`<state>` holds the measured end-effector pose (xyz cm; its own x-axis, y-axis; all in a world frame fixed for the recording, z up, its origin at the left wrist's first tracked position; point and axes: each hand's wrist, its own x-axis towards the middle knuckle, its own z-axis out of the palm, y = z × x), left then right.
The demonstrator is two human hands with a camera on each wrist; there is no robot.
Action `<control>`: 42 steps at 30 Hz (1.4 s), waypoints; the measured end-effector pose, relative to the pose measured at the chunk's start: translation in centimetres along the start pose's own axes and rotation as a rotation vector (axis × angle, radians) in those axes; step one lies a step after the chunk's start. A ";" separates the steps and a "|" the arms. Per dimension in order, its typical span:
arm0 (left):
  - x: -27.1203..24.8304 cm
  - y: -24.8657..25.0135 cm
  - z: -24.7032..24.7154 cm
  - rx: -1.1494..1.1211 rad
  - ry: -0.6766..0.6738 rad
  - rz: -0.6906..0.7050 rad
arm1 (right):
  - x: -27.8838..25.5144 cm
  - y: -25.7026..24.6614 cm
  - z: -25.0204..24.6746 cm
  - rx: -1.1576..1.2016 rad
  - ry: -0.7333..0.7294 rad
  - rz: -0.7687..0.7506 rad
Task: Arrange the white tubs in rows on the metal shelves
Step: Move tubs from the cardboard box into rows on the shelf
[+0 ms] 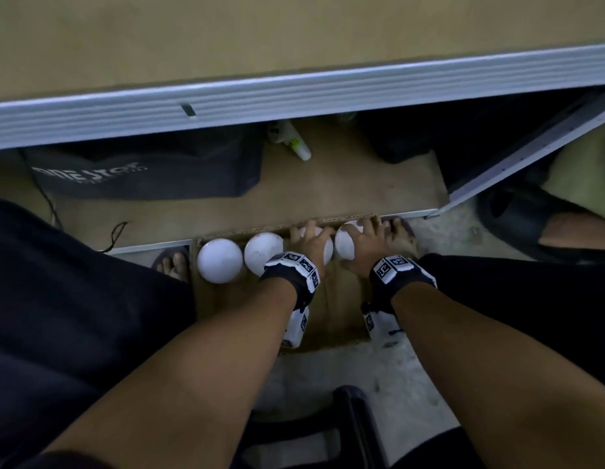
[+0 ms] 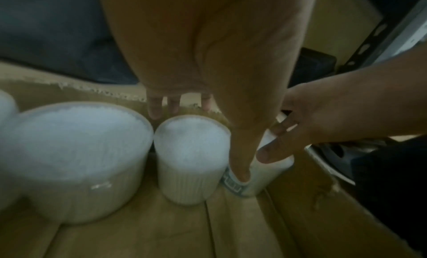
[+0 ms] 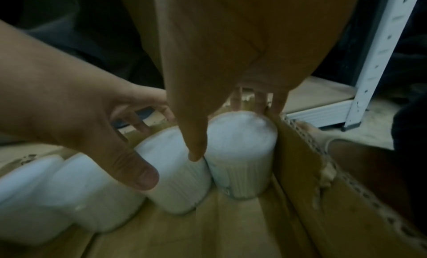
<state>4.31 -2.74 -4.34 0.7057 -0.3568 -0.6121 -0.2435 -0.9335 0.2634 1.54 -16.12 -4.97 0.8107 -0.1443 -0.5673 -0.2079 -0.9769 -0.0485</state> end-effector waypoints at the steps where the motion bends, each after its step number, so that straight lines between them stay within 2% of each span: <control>1: 0.2 -0.2 0.5 0.011 0.015 -0.001 | 0.1 0.0 0.4 -0.004 -0.004 0.005; 7: 1.4 -0.9 2.6 0.070 0.080 0.002 | 1.6 -0.5 1.9 -0.110 0.012 0.024; 13: 2.0 -1.4 2.7 0.068 0.107 0.005 | 2.0 -0.6 1.8 -0.098 0.036 0.037; 20: 1.5 -0.8 1.4 0.022 0.068 0.001 | 1.0 -1.2 0.7 0.060 0.018 0.100; 27: -0.9 -0.5 -2.1 -0.018 -0.050 -0.016 | -1.9 -1.0 -3.1 0.143 0.033 0.128; 33: -5.0 0.5 -6.1 -0.037 0.058 0.023 | -6.1 0.0 -7.6 0.220 0.055 0.110; 42: -12.8 4.5 -14.4 0.012 0.231 0.160 | -14.2 0.3 -16.8 0.213 0.229 0.020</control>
<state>3.75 -1.83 15.45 0.7903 -0.4827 -0.3773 -0.3704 -0.8670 0.3335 -0.86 -16.98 16.88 0.9026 -0.2188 -0.3708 -0.3155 -0.9221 -0.2240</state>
